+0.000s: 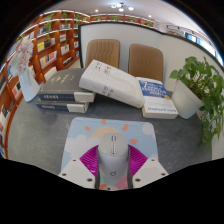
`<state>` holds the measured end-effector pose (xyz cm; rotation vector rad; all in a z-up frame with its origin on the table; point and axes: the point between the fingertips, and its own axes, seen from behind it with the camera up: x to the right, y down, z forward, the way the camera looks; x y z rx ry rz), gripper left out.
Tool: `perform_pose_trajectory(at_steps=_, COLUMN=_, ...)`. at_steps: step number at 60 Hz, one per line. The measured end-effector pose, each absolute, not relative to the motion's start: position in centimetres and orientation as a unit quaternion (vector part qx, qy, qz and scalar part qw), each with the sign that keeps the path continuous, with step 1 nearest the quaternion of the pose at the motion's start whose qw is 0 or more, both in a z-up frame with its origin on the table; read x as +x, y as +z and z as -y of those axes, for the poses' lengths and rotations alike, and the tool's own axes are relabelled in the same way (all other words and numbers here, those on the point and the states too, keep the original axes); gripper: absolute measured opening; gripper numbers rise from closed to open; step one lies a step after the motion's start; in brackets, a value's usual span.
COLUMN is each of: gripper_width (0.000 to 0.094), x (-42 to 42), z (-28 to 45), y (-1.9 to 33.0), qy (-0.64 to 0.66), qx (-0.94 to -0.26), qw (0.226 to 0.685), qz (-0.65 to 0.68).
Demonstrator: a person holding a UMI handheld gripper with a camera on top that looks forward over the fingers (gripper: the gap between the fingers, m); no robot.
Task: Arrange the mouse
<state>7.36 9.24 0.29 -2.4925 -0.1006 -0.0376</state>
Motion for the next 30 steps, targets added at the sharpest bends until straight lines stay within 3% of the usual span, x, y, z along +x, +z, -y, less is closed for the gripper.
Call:
perform_pose_trajectory(at_steps=3, gripper_width=0.0373, x=7.0, z=-8.7, y=-1.4, qy=-0.014, qx=-0.951, qw=0.308, qz=0.036)
perform_pose_trajectory(at_steps=8, gripper_width=0.0373, x=6.6, z=-9.5, y=-1.6, qy=0.006, qx=-0.940, qw=0.341, qz=-0.004)
perform_pose_trajectory(at_steps=17, gripper_width=0.0375, x=6.7, z=-9.2, y=-1.4, qy=0.004, qx=-0.944, qw=0.331, qz=0.009)
perform_pose_trajectory(at_steps=30, gripper_width=0.0543, x=6.6, z=-9.2, y=-1.5, qy=0.008, qx=-0.949, qw=0.314, qz=0.012)
